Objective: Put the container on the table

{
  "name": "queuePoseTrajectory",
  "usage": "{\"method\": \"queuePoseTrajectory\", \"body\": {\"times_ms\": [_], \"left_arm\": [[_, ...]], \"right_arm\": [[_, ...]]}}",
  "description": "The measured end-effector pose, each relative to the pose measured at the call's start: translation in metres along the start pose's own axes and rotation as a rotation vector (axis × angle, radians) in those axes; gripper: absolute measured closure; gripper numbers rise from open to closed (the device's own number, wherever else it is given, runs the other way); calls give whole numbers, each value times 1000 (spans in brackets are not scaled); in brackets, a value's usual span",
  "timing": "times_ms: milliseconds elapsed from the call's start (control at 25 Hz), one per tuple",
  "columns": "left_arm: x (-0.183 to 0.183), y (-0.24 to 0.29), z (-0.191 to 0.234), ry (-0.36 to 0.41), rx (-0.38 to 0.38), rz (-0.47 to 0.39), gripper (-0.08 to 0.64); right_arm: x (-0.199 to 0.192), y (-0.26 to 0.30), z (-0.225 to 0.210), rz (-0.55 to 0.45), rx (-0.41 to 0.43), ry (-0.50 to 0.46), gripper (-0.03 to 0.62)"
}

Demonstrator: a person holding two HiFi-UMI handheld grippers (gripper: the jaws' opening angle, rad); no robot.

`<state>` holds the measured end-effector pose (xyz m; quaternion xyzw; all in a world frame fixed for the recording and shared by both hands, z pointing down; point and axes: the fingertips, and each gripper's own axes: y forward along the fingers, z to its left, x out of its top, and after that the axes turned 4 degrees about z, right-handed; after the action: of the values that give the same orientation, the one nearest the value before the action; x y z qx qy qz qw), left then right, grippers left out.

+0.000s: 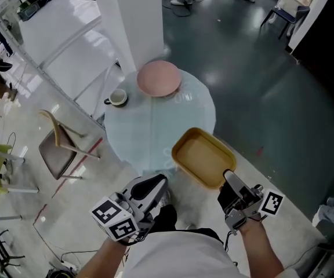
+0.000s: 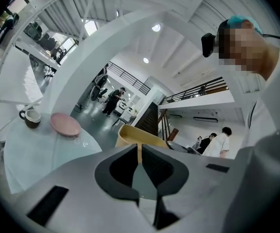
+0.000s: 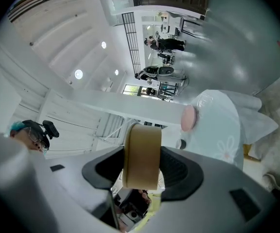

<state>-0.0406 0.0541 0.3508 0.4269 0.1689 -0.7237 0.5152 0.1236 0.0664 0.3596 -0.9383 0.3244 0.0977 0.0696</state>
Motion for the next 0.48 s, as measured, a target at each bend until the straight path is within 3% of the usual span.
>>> {"method": "queuePoseTrajectory", "body": {"times_ms": [480], "left_arm": [[42,0,72,-22,-1,-1,517]], "right_arm": [[18,79,-11,0,-13,-1,350]]}}
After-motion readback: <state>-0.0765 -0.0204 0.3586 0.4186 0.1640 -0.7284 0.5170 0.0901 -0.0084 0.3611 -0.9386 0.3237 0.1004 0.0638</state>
